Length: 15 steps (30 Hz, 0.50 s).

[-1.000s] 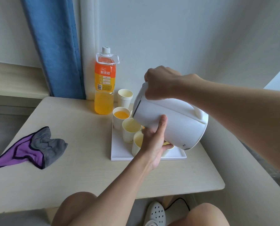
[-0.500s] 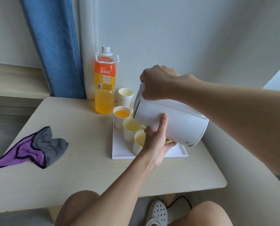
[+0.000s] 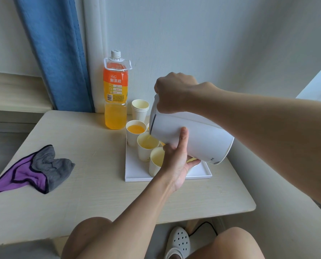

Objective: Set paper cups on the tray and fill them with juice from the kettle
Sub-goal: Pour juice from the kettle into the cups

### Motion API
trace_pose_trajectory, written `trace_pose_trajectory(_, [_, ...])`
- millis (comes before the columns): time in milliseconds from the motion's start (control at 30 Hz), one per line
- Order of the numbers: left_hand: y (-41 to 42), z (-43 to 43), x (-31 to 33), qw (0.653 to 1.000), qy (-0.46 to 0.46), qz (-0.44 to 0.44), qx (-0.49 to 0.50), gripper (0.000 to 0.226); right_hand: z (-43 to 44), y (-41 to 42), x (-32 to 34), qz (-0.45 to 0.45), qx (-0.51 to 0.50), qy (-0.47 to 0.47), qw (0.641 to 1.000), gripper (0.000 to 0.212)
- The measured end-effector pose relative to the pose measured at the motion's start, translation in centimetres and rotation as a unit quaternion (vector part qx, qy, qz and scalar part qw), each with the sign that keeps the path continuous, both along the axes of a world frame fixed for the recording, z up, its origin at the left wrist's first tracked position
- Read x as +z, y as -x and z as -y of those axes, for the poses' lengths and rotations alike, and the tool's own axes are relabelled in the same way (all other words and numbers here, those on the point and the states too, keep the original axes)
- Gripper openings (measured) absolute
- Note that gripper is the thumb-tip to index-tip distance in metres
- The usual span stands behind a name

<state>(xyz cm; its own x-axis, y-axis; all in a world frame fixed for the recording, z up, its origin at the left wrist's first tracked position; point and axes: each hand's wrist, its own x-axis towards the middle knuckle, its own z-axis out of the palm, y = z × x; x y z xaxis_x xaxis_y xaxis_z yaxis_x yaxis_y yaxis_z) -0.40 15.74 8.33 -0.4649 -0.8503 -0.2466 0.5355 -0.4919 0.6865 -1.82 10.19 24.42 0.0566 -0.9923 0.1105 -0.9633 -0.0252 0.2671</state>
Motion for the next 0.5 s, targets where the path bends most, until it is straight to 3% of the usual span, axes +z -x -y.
trace_pose_trajectory(133, [0.0, 0.1, -0.2, 1.0, 0.006, -0.011, -0.004, 0.061, 0.0, -0.4, 0.1, -0.01, 0.004, 0.002, 1.0, 0.035])
trace_pose_trajectory(233, [0.3, 0.2, -0.5, 1.0, 0.002, -0.019, -0.002, 0.076, -0.1, -0.5, 0.1, -0.02, 0.007, 0.001, 1.0, 0.035])
trace_pose_trajectory(500, [1.0, 0.4, -1.1, 0.999, -0.002, -0.04, -0.003, 0.083, -0.1, -1.0, -0.1, -0.045, 0.016, 0.006, 0.999, 0.032])
